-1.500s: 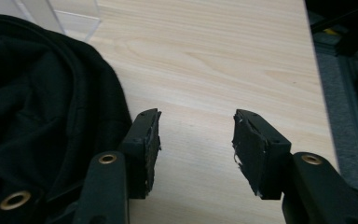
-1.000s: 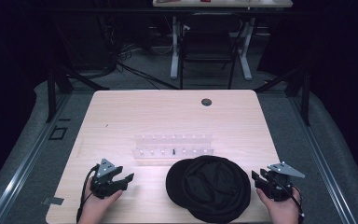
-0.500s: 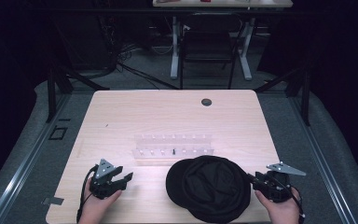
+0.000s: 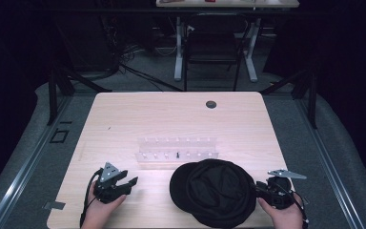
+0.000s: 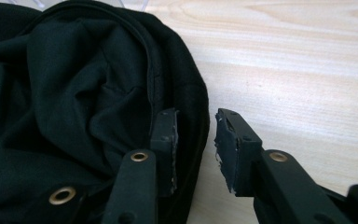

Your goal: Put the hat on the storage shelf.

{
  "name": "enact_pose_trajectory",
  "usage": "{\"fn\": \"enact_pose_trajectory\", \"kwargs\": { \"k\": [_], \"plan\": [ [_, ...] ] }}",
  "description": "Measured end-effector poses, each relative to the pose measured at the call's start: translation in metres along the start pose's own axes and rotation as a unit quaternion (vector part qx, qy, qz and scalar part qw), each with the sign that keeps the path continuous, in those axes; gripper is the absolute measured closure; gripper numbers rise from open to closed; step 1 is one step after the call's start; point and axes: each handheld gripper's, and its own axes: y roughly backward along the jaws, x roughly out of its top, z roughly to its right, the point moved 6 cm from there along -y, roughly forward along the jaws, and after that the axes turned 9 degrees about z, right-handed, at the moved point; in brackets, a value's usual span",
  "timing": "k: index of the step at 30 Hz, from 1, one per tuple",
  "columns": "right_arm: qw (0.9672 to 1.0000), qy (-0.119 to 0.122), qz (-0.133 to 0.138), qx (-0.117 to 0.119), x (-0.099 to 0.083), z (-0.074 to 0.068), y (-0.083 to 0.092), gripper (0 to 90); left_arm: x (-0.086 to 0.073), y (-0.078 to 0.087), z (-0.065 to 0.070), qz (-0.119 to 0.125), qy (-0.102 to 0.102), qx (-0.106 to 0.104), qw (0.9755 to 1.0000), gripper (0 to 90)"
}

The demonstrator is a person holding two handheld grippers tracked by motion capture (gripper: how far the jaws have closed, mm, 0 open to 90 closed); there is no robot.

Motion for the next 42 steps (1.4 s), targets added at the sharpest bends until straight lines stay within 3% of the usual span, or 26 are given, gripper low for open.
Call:
{"fn": "enact_pose_trajectory", "kwargs": {
  "k": [16, 21, 26, 31, 42],
  "plan": [
    [0.9981, -0.048, -0.021, 0.031, -0.009, 0.004, -0.009, 74.2, 0.0, 0.0, 0.0, 0.0, 0.003, 0.0, 1.0, 49.3],
    [0.9986, -0.04, -0.022, 0.028, -0.009, 0.002, -0.011, 75.8, 0.0, 0.0, 0.0, 0.001, 0.003, 0.0, 1.0, 49.4],
    [0.9969, -0.049, -0.034, 0.051, -0.01, 0.003, -0.011, 82.5, 0.0, 0.0, 0.0, 0.001, 0.003, 0.001, 1.0, 49.3],
    [0.9944, -0.075, -0.03, 0.069, -0.009, 0.004, -0.01, 85.6, 0.0, 0.001, -0.001, 0.002, 0.004, 0.003, 1.0, 49.4],
    [0.9945, -0.067, -0.012, 0.079, -0.001, 0.0, -0.002, 87.3, 0.001, 0.001, -0.001, 0.005, 0.006, 0.005, 1.0, 49.4]
  ]
}}
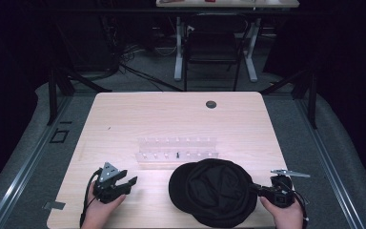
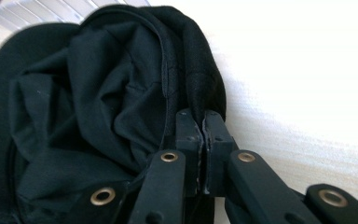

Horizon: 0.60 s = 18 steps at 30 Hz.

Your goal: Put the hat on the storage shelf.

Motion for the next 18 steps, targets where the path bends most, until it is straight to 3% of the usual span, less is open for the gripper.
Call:
{"fn": "enact_pose_trajectory", "kwargs": {
  "k": [5, 11, 17, 18],
  "plan": [
    [0.9997, -0.011, 0.015, 0.015, 0.005, -0.003, 0.004, 87.6, 0.0, 0.0, -0.001, -0.001, 0.0, 0.0, 1.0, 49.5],
    [0.9995, -0.019, 0.007, 0.023, 0.008, -0.003, 0.005, 87.6, -0.001, 0.0, 0.0, -0.001, 0.003, 0.001, 1.0, 49.6],
    [0.9988, -0.033, -0.036, 0.004, 0.009, 0.002, -0.003, 86.7, 0.0, 0.0, 0.0, -0.001, 0.001, 0.002, 1.0, 49.6],
    [0.9981, -0.029, -0.055, -0.001, 0.01, 0.003, -0.004, 86.3, 0.0, 0.0, 0.0, -0.001, 0.001, 0.002, 1.0, 49.6]
  ]
}}
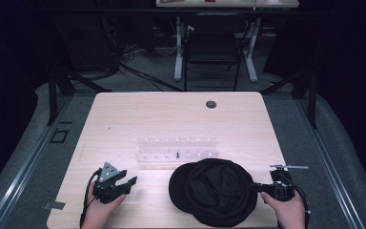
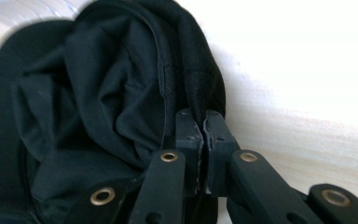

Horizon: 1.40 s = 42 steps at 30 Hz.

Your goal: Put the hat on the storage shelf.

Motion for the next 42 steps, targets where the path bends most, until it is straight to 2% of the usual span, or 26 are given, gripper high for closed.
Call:
{"fn": "enact_pose_trajectory", "kwargs": {
  "k": [5, 8, 16, 17, 18, 19, 21, 22, 23, 25, 26, 27, 30, 31, 34, 35, 36, 38, 39, 41, 42],
  "plan": [
    [0.9988, -0.001, -0.05, 0.001, 0.007, 0.001, -0.001, 83.5, 0.001, 0.0, 0.0, 0.001, -0.003, -0.001, 1.0, 49.7],
    [0.9968, -0.012, -0.079, -0.001, 0.009, 0.002, -0.002, 83.1, 0.0, 0.0, 0.0, 0.001, -0.003, -0.001, 1.0, 49.6],
    [0.9886, -0.017, -0.148, -0.02, 0.009, 0.004, -0.008, 79.4, 0.0, 0.0, 0.001, 0.0, -0.004, -0.002, 1.0, 49.8],
    [0.9879, -0.015, -0.153, -0.022, 0.009, 0.005, -0.01, 79.3, 0.0, 0.0, 0.001, 0.0, -0.004, -0.002, 1.0, 49.8],
    [0.9877, -0.025, -0.152, -0.025, 0.009, 0.004, -0.011, 79.2, 0.0, 0.0, 0.001, 0.0, -0.004, -0.002, 1.0, 49.8],
    [0.9858, -0.02, -0.165, -0.026, 0.009, 0.005, -0.011, 79.2, 0.0, 0.0, 0.001, 0.0, -0.004, -0.001, 1.0, 49.8],
    [0.9848, -0.03, -0.169, -0.022, 0.008, 0.006, -0.014, 80.3, 0.0, 0.0, 0.001, -0.001, -0.003, -0.001, 1.0, 49.8],
    [0.9858, -0.041, -0.161, -0.021, 0.008, 0.006, -0.016, 81.1, 0.0, 0.0, 0.001, -0.002, -0.003, -0.001, 1.0, 49.8],
    [0.9826, -0.027, -0.183, -0.017, 0.008, 0.008, -0.014, 82.2, 0.0, -0.001, 0.001, -0.002, -0.003, 0.0, 1.0, 49.8],
    [0.984, -0.046, -0.172, -0.012, 0.009, 0.006, -0.017, 84.8, 0.0, -0.001, 0.001, -0.003, -0.003, -0.001, 1.0, 49.8],
    [0.9807, -0.029, -0.193, -0.009, 0.009, 0.008, -0.015, 85.5, 0.0, -0.001, 0.001, -0.003, -0.003, -0.001, 1.0, 49.8],
    [0.979, -0.026, -0.202, -0.007, 0.01, 0.008, -0.015, 85.9, 0.0, -0.001, 0.001, -0.003, -0.002, -0.001, 1.0, 49.8],
    [0.9781, -0.026, -0.206, -0.012, 0.012, 0.006, -0.015, 86.3, 0.0, -0.001, 0.001, -0.003, -0.002, 0.0, 1.0, 49.8],
    [0.9768, -0.018, -0.213, -0.012, 0.012, 0.006, -0.015, 86.4, 0.0, -0.001, 0.001, -0.003, -0.003, 0.0, 1.0, 49.8],
    [0.9762, -0.016, -0.216, -0.016, 0.014, 0.003, -0.015, 86.8, 0.0, -0.001, 0.001, -0.003, -0.003, 0.0, 1.0, 49.8],
    [0.9775, -0.019, -0.209, -0.019, 0.014, 0.002, -0.016, 86.8, 0.0, -0.001, 0.001, -0.003, -0.003, 0.0, 1.0, 49.8],
    [0.9756, -0.016, -0.218, -0.017, 0.015, 0.002, -0.015, 86.9, 0.0, -0.001, 0.001, -0.003, -0.003, 0.0, 1.0, 49.8],
    [0.9751, -0.014, -0.221, -0.015, 0.016, 0.001, -0.014, 87.1, 0.0, 0.0, 0.001, -0.003, -0.002, 0.0, 1.0, 49.8],
    [0.9751, -0.023, -0.22, -0.015, 0.017, 0.0, -0.013, 87.2, 0.0, 0.0, 0.0, -0.003, -0.005, 0.0, 1.0, 49.8],
    [0.9751, -0.034, -0.219, 0.004, 0.019, -0.001, -0.011, 87.4, 0.0, 0.0, 0.0, -0.003, -0.003, 0.001, 1.0, 49.8],
    [0.977, -0.045, -0.208, 0.009, 0.02, -0.002, -0.011, 87.5, 0.0, 0.0, 0.0, -0.003, -0.003, 0.002, 1.0, 49.8]
  ]
}}
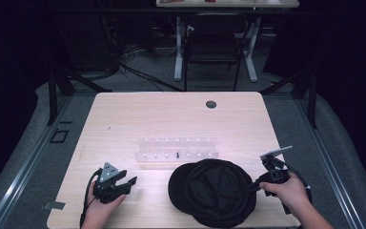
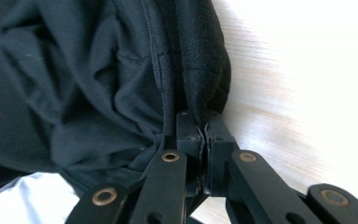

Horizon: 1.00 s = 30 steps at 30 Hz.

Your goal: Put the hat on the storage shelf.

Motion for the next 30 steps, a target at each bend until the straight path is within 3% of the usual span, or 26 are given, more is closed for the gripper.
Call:
{"fn": "enact_pose_trajectory", "kwargs": {
  "k": [1, 2, 6, 7, 8, 9, 11, 13, 18, 19, 20, 30],
  "plan": [
    [0.9999, 0.008, -0.011, 0.007, 0.0, 0.0, 0.004, 87.6, 0.0, 0.0, 0.0, 0.0, 0.0, 0.0, 1.0, 49.8],
    [0.9999, -0.001, 0.002, 0.016, 0.0, -0.001, 0.004, 87.7, 0.0, 0.0, 0.0, 0.0, 0.001, 0.0, 1.0, 49.9],
    [0.999, 0.012, -0.01, 0.043, 0.002, -0.003, 0.018, 87.8, 0.0, 0.0, 0.0, 0.001, 0.002, 0.001, 1.0, 50.0],
    [0.9986, -0.012, 0.016, 0.048, 0.003, -0.008, 0.017, 87.8, 0.0, 0.0, 0.0, 0.0, 0.001, 0.001, 1.0, 49.9],
    [0.9985, -0.003, 0.008, 0.053, 0.003, -0.008, 0.02, 87.8, 0.0, 0.0, 0.0, 0.0, 0.001, 0.002, 1.0, 50.0],
    [0.9979, -0.015, 0.02, 0.06, 0.004, -0.012, 0.021, 87.9, 0.0, 0.0, 0.0, 0.0, 0.0, 0.002, 1.0, 50.0],
    [0.9968, -0.002, 0.015, 0.078, 0.005, -0.014, 0.027, 87.9, 0.0, 0.0, 0.0, 0.0, 0.001, 0.002, 1.0, 49.9],
    [0.9957, -0.01, 0.022, 0.09, 0.005, -0.02, 0.032, 87.9, 0.0, 0.0, 0.0, 0.001, 0.001, 0.003, 1.0, 50.0],
    [0.9947, -0.005, 0.023, 0.1, 0.007, -0.033, 0.042, 87.9, 0.0, 0.0, -0.001, 0.001, 0.0, 0.004, 1.0, 50.1],
    [0.9942, -0.013, 0.03, 0.103, 0.008, -0.038, 0.044, 87.9, 0.0, 0.0, -0.001, 0.001, 0.0, 0.004, 1.0, 50.1],
    [0.994, -0.004, 0.023, 0.107, 0.008, -0.038, 0.046, 88.0, 0.0, 0.001, -0.001, 0.002, 0.0, 0.004, 1.0, 50.1],
    [0.9829, -0.015, 0.046, 0.177, 0.016, -0.066, 0.061, 88.1, 0.0, 0.001, -0.001, 0.003, 0.001, 0.004, 1.0, 50.3]
  ]
}}
